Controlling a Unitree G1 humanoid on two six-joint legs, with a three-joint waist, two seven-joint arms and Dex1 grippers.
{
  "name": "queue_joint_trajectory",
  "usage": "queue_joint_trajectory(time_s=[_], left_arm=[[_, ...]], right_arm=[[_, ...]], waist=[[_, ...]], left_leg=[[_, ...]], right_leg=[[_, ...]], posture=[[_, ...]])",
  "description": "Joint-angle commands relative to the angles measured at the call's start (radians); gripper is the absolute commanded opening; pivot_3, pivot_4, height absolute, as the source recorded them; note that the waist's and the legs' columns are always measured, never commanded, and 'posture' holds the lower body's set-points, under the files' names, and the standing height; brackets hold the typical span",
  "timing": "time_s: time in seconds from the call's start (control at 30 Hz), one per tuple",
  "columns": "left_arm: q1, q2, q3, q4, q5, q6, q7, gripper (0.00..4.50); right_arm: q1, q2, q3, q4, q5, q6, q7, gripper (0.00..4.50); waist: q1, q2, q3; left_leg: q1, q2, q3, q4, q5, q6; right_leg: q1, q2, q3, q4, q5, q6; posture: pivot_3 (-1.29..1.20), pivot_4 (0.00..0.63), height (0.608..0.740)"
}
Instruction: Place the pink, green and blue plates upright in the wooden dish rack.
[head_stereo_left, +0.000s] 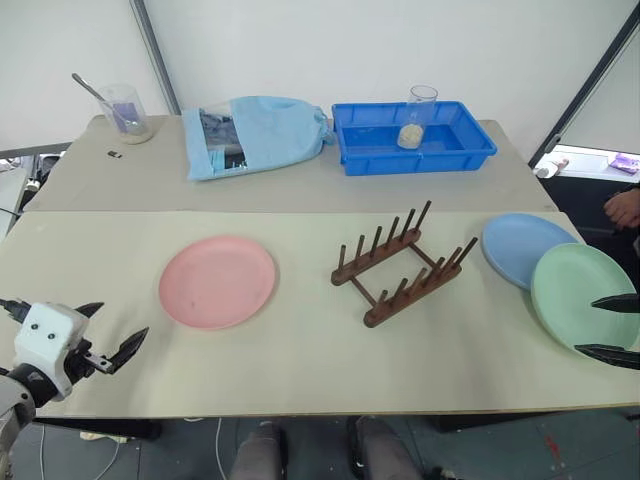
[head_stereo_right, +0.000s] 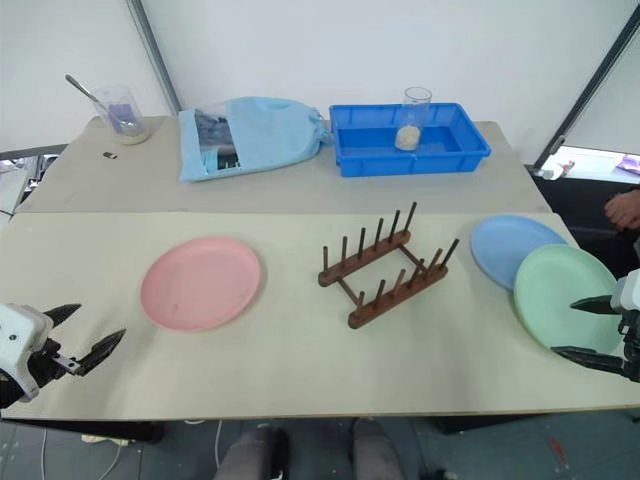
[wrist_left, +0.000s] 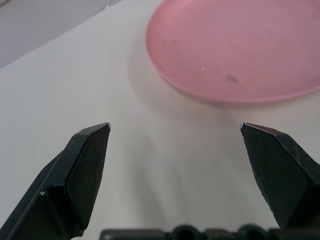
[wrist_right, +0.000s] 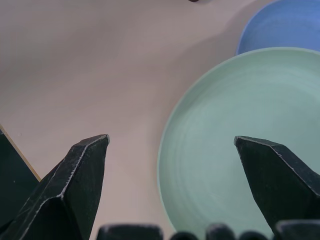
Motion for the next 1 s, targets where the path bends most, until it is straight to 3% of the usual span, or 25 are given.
queue_joint_trajectory(time_s=[0.03,0.23,0.5,0.73,0.87,1.0], left_arm=[[0.0,0.001,0.02,-0.013,-0.004,-0.034,-0.005,4.5],[-0.041,0.021,-0.047,-0.088,-0.049,-0.03,-0.056,4.5],[-0.234,-0.027,-0.42,-0.247,-0.021,0.069,-0.005,4.5],[-0.451,-0.262,-0.811,-0.074,0.134,0.059,0.09,4.5],[-0.488,-0.36,-0.941,0.017,0.194,0.003,0.098,4.5],[-0.563,-0.468,-0.994,0.173,0.249,-0.05,0.15,4.5]], right_arm=[[0.004,-0.008,-0.029,-0.059,0.017,0.016,-0.01,4.46],[0.009,-0.009,-0.042,-0.174,0.037,0.101,-0.036,4.46],[0.047,0.014,-0.117,-0.451,0.125,0.297,-0.062,4.46],[0.107,0.071,-0.177,-0.731,0.264,0.53,-0.107,4.46],[0.136,0.086,-0.174,-0.796,0.289,0.574,-0.115,4.46],[0.13,0.107,-0.129,-0.841,0.3,0.589,-0.145,4.46]], waist=[[0.0,0.0,0.0],[0.001,0.001,0.0],[0.007,0.003,-0.002],[0.01,0.006,-0.004],[0.008,0.005,-0.004],[0.009,0.005,-0.004]], left_leg=[[0.0,0.0,0.0,0.0,0.0,0.0],[0.0,0.0,0.0,0.0,0.0,0.0],[-0.001,-0.001,0.0,0.001,0.0,0.0],[0.0,-0.003,-0.004,0.004,0.0,0.0],[0.0,-0.003,-0.004,0.004,0.0,0.0],[0.0,-0.004,-0.006,0.005,0.0,0.0]], right_leg=[[0.0,0.0,0.0,0.0,0.0,0.0],[0.0,0.0,0.0,0.0,0.0,0.0],[0.001,0.0,0.001,0.0,0.001,0.001],[0.005,0.001,0.001,0.001,0.004,0.007],[0.008,0.001,0.001,-0.002,0.003,0.006],[0.009,0.001,0.001,-0.001,0.002,0.005]], posture=[[0.0,0.15,0.74],[0.0,0.15,0.74],[0.0,0.15,0.74],[0.0,0.15,0.74],[0.0,0.15,0.74],[0.0,0.15,0.74]])
